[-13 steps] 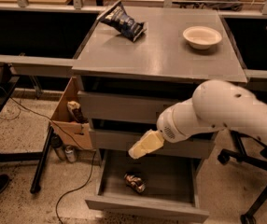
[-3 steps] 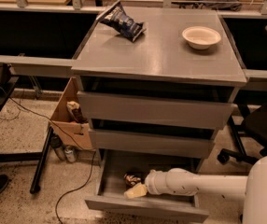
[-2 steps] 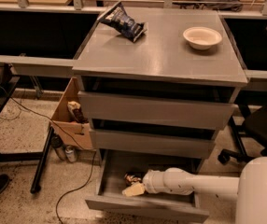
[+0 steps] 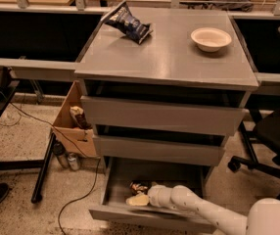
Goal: Pick orange can from bottom drawer and place on counter
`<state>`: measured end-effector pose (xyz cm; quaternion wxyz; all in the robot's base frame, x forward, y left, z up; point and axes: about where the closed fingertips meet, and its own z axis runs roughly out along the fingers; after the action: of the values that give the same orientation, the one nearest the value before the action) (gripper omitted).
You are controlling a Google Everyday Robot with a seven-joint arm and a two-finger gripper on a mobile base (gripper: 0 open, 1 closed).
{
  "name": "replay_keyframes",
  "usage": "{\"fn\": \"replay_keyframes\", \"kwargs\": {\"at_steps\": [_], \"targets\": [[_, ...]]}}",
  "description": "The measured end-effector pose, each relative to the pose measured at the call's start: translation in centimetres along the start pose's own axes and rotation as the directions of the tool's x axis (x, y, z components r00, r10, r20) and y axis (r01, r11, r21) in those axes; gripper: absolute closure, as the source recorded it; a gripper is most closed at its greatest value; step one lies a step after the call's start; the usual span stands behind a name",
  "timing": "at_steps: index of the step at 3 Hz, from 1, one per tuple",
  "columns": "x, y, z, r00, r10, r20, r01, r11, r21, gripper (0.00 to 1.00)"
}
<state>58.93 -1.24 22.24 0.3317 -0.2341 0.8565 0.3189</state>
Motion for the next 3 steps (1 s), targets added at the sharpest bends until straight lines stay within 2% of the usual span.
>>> {"fn": "replay_keyframes", "kwargs": {"at_steps": [1,2,3], "targets": [[0.5,-1.6,2.2,0.998,0.029,0.051,-0.028,0.9995,-0.015,0.00],[0.2,-2.9,4.9,0.999,0.020,0.025,-0.020,0.9997,-0.013,0.00],[-0.5,-3.3,5.1,0.999,-0.012,-0.050,0.013,0.9996,0.025,0.00]]}}
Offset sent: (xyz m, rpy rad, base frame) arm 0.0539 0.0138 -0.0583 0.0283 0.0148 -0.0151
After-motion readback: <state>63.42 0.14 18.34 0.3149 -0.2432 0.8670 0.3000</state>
